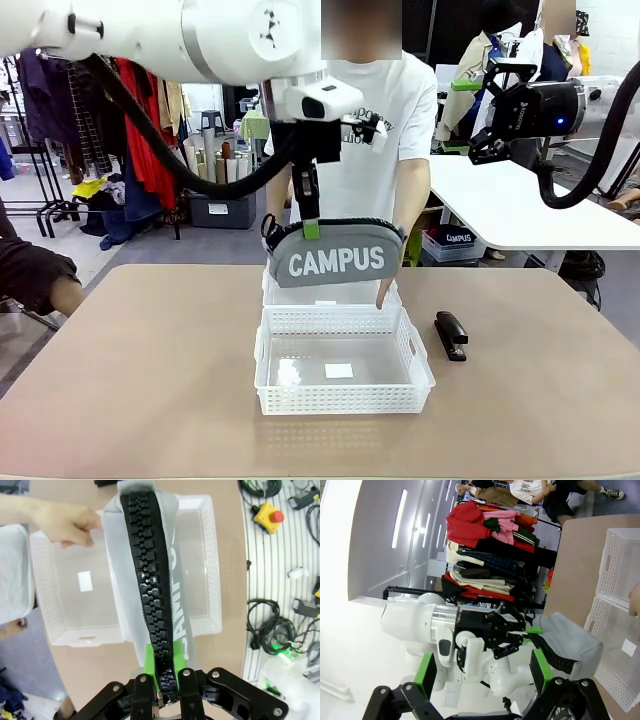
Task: Distribute items into two baskets.
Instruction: Place the picked Pencil pouch into the Organizing basket as instructed by the person.
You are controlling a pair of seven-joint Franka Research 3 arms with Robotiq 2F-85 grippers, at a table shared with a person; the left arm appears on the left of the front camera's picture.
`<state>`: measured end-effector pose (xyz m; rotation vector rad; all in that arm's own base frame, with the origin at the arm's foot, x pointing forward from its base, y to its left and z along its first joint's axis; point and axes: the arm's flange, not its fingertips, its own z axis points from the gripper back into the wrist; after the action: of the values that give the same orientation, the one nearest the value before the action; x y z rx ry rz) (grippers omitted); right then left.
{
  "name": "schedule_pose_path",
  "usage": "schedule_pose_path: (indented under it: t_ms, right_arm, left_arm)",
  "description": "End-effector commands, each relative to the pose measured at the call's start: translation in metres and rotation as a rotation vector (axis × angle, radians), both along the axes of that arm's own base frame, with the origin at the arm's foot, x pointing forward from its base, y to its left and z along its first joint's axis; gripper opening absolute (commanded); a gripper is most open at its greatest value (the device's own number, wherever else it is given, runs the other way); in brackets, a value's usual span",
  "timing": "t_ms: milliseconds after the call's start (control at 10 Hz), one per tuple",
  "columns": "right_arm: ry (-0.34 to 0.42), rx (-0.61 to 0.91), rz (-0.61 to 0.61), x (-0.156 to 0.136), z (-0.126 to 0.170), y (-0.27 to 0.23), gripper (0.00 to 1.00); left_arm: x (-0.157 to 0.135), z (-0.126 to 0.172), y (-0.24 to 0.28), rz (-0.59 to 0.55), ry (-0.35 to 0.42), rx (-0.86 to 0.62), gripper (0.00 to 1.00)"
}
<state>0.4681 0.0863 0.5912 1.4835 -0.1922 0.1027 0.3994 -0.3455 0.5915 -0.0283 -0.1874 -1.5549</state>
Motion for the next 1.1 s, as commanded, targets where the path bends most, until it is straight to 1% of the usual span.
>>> schedule_pose_path:
  t_ms: [0, 200, 300, 400, 500, 700, 1000]
  right_arm:
    - [-0.004, 0.002, 0.001, -0.001, 0.002, -0.001, 1.00]
    - [-0.004, 0.002, 0.001, -0.001, 0.002, -0.001, 1.00]
    - [-0.004, 0.002, 0.001, -0.001, 0.002, -0.001, 1.00]
    - [-0.004, 0.002, 0.001, -0.001, 0.002, -0.001, 1.00]
    - [-0.004, 0.002, 0.001, -0.001, 0.002, -0.001, 1.00]
    - [-0.004, 0.002, 0.001, -0.001, 0.002, -0.001, 1.00]
    - [-0.004, 0.002, 0.001, -0.001, 0.002, -0.001, 1.00]
  left_arm:
    - [-0.018, -0.016, 0.009, 0.034, -0.020, -0.030, 0.00]
    - [-0.031, -0.038, 0.005, 0.021, -0.019, -0.002, 0.00]
    - [-0.036, -0.053, 0.003, -0.006, -0.008, 0.007, 0.00]
    - [-0.037, -0.070, -0.003, -0.019, -0.015, 0.016, 0.00]
    - [-0.033, -0.084, -0.007, -0.028, -0.033, 0.022, 0.00]
    - [-0.020, -0.109, -0.020, -0.070, -0.038, 0.046, 0.00]
    - [-0.003, -0.142, -0.034, -0.106, 0.017, 0.074, 0.00]
